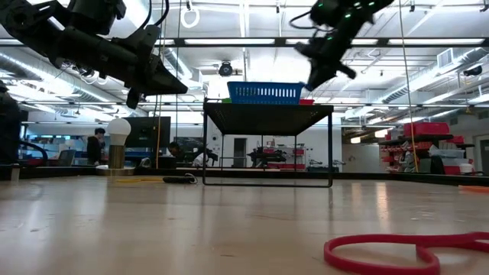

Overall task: Pick & Place Office Desk Supplies
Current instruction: Put the blue spring keychain into the red bin on the shelf, then put the yellow rubber band into the blue bin on the shelf

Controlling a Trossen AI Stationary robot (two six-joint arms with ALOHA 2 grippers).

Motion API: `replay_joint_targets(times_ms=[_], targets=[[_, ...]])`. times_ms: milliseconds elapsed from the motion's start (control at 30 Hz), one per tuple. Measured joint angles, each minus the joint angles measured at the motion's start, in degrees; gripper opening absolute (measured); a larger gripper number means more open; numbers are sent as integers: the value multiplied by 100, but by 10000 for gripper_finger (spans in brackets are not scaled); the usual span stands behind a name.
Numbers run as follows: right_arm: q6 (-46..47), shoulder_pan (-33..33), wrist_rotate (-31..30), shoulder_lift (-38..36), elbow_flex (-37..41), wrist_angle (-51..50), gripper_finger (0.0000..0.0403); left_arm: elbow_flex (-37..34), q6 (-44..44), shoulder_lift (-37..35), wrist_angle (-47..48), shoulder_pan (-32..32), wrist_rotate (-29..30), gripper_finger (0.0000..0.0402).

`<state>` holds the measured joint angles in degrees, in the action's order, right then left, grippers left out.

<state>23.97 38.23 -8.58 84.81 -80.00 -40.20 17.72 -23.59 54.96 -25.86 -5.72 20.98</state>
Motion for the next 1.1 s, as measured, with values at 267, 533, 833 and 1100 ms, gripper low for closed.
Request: replay_joint_targets(times_ms=[267,533,833,1100], targets=[[-219,-166,385,1081,-626,-29,30,0,2,0,-6,0,1,7],[-264,-328,238,1193,-626,-10,112,0,-111,-2,-6,0,1,7],[-715,-412,165,359,-626,-177,158,0,-119,-4,-8,0,1,7],[-1439,-1485,193,-1045,345,-103,46,0,-176,-4,31,2,-10,7]])
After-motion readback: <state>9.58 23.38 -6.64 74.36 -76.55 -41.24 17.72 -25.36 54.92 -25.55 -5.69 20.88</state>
